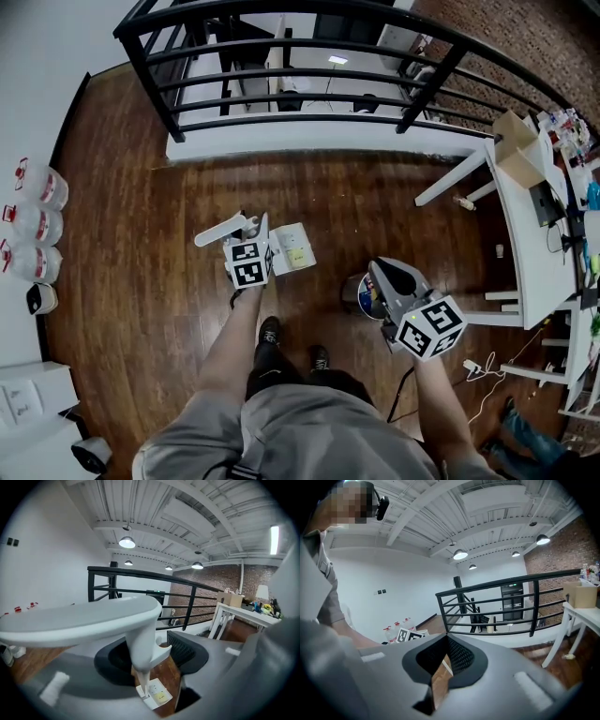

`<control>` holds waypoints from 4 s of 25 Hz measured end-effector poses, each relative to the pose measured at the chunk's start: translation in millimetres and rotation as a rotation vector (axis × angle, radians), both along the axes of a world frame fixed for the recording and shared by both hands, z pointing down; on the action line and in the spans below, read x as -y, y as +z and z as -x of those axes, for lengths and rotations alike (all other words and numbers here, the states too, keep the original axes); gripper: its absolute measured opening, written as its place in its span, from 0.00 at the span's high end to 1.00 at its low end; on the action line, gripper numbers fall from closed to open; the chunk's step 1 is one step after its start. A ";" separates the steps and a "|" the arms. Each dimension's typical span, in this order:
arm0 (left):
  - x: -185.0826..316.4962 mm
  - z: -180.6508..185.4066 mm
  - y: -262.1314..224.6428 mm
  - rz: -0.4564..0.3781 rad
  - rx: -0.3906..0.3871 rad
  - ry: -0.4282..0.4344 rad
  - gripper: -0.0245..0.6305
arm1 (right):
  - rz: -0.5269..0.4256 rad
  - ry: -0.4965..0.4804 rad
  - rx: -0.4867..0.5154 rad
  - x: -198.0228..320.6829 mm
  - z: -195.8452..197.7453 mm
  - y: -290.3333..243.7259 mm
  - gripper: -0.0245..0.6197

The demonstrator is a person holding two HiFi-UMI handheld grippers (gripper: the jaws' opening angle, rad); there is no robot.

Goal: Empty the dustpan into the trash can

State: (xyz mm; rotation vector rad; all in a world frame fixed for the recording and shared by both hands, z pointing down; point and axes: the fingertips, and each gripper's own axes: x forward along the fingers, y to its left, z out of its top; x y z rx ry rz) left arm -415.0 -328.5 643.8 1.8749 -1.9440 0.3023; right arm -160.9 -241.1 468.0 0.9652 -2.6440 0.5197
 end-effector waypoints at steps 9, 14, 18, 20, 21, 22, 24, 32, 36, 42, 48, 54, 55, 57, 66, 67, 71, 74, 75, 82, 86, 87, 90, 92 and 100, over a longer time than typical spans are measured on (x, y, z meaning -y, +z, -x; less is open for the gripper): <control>-6.4 -17.3 -71.1 -0.087 0.130 0.235 0.64 | -0.034 0.049 0.005 3.6 -8.9 -13.7 0.96; -16.4 -31.7 -118.5 -0.124 0.160 0.368 0.64 | -0.070 0.109 0.022 4.2 -12.6 -28.4 0.96; -21.9 -48.9 -158.6 -0.161 0.138 0.459 0.64 | -0.106 0.182 0.034 1.2 -21.7 -43.8 0.96; -20.6 -55.7 -177.1 -0.179 0.124 0.499 0.64 | -0.127 0.221 0.038 0.1 -26.9 -51.6 0.96; -19.4 -60.1 -186.2 -0.185 0.117 0.522 0.64 | -0.137 0.242 0.039 -0.7 -30.3 -55.1 0.96; -18.5 -65.9 -195.3 -0.191 0.110 0.549 0.64 | -0.144 0.265 0.039 -2.1 -34.6 -58.0 0.96; -18.7 -81.5 -214.0 -0.206 0.096 0.608 0.64 | -0.154 0.313 0.037 -7.1 -45.9 -61.6 0.96; -16.5 -158.7 -308.0 -0.334 0.040 0.795 0.64 | -0.214 0.514 0.055 -35.5 -116.1 -91.6 0.96; -16.9 -202.8 -346.1 -0.384 0.015 0.887 0.64 | -0.259 0.587 0.065 -50.1 -144.3 -111.6 0.96; -2.3 -273.6 -365.4 -0.390 -0.010 0.988 0.64 | -0.304 0.647 0.066 -69.1 -174.4 -131.5 0.96; -13.6 -333.8 -362.7 -0.372 -0.034 1.070 0.64 | -0.305 0.730 0.060 -94.1 -219.4 -132.0 0.96; -16.1 -375.6 -342.5 -0.323 -0.043 1.106 0.64 | -0.301 0.779 0.061 -110.4 -246.2 -128.6 0.96; -16.9 -381.7 -338.1 -0.313 -0.041 1.112 0.64 | -0.301 0.787 0.061 -112.9 -250.0 -128.2 0.96; -19.5 -393.3 -331.2 -0.299 -0.035 1.120 0.64 | -0.300 0.802 0.060 -118.6 -258.4 -127.7 0.96; -15.0 -429.4 -325.0 -0.287 0.004 1.122 0.64 | -0.283 0.844 0.073 -138.5 -288.7 -122.0 0.96; -11.5 -433.2 -323.8 -0.285 0.009 1.114 0.64 | -0.281 0.846 0.076 -139.8 -292.6 -120.2 0.96; 1.9 -456.9 -320.9 -0.289 0.025 1.099 0.64 | -0.284 0.842 0.091 -143.4 -313.4 -112.0 0.96; 10.1 -489.2 -323.5 -0.295 0.039 1.097 0.64 | -0.280 0.820 0.110 -141.0 -336.6 -107.3 0.96; 11.0 -501.1 -323.2 -0.294 0.046 1.101 0.64 | -0.276 0.810 0.115 -139.8 -344.3 -105.0 0.96; 13.6 -580.0 -323.2 -0.334 0.062 1.144 0.65 | -0.289 0.770 0.134 -129.0 -399.9 -107.6 0.96; 15.6 -620.1 -320.2 -0.335 0.058 1.176 0.65 | -0.303 0.795 0.142 -125.7 -431.6 -111.3 0.96; 17.2 -630.0 -318.8 -0.333 0.055 1.188 0.65 | -0.303 0.803 0.143 -123.3 -438.7 -110.7 0.96; 24.8 -661.6 -313.5 -0.325 0.041 1.227 0.65 | -0.297 0.825 0.126 -111.9 -458.7 -106.3 0.96; 30.6 -681.9 -307.9 -0.312 0.036 1.249 0.65 | -0.292 0.837 0.107 -104.0 -468.5 -104.8 0.96; 47.0 -768.4 -286.1 -0.273 0.042 1.327 0.65 | -0.284 0.892 0.074 -86.0 -519.3 -107.6 0.96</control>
